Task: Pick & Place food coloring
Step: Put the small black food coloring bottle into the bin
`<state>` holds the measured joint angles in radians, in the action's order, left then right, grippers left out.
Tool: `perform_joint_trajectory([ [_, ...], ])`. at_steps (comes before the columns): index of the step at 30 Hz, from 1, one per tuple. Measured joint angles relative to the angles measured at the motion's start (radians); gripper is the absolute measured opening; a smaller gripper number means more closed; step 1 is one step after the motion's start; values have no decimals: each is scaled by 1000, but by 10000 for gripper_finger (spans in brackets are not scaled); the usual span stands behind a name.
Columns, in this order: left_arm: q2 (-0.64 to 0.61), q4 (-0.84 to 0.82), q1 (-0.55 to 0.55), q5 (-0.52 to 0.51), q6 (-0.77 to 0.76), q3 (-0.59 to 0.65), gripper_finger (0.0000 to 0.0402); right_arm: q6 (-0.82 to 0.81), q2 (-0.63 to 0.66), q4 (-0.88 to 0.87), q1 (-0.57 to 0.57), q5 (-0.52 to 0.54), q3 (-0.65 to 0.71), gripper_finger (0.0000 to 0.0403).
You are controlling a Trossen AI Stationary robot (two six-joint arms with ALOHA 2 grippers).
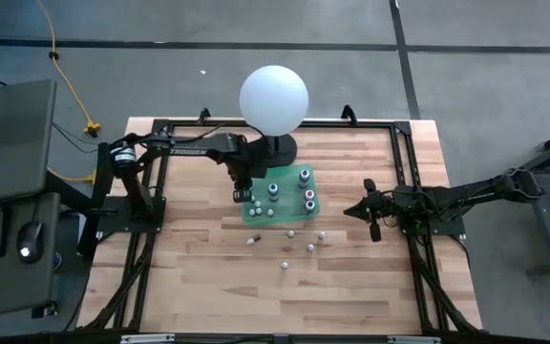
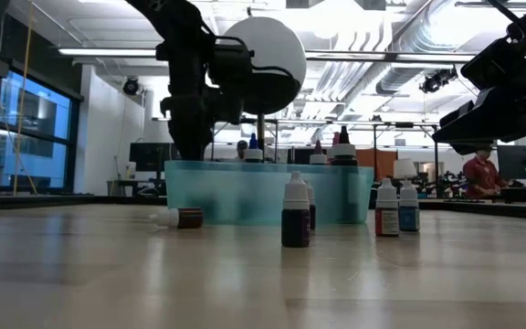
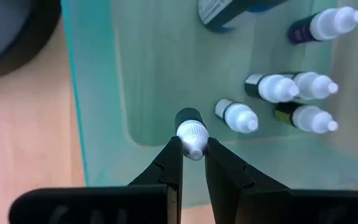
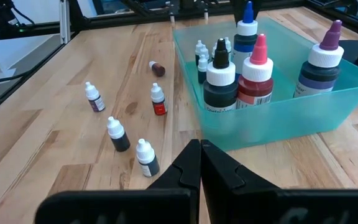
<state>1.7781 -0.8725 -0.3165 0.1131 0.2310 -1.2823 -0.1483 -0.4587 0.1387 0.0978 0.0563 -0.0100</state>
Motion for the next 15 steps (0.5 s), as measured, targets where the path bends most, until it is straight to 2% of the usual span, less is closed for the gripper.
perform_joint_trajectory([
  [15, 47, -2, 4, 17, -2, 0, 38, 0, 0, 0, 0, 0, 0, 2],
])
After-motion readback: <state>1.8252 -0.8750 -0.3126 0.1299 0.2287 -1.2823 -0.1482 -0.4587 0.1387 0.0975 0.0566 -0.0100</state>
